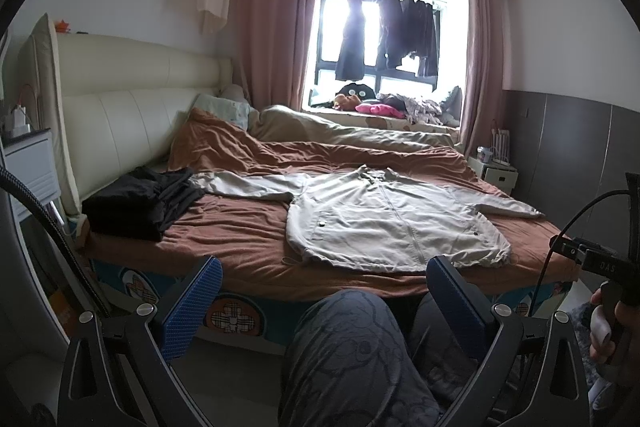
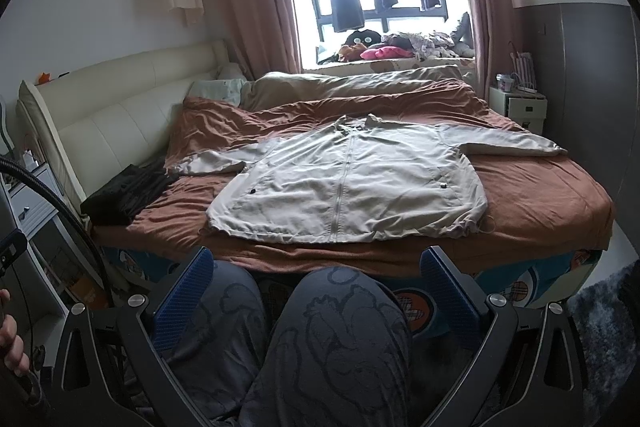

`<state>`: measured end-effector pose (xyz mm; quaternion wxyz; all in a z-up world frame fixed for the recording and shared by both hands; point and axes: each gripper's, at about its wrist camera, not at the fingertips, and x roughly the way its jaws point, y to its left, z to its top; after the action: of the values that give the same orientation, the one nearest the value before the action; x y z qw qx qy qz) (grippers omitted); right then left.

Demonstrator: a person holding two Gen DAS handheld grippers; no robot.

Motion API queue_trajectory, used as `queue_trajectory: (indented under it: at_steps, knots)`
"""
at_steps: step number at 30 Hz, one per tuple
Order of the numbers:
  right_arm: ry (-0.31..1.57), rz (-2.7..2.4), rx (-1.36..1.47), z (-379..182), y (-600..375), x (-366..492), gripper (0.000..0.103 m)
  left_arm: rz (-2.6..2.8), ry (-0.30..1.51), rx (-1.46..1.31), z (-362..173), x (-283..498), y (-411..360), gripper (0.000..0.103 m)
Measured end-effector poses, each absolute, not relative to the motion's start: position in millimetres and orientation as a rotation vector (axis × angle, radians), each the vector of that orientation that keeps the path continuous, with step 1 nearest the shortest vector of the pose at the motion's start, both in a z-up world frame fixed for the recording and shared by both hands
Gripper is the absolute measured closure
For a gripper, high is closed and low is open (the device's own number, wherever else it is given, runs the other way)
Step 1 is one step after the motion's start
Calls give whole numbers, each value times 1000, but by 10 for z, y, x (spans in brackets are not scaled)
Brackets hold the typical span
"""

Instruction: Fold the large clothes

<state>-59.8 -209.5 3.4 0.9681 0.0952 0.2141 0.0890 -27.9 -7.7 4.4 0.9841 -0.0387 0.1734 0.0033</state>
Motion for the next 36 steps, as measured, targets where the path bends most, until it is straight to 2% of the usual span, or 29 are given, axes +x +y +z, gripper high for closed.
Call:
queue_trajectory:
  at_steps: [16,36]
  knots:
    - [435,157,171,162,-2112,-431,0,-17,369,-115,40,-56,-15,0]
    - [537,218,194,171,-1910,1313,0,66,481,-217,-212,1413,529,1]
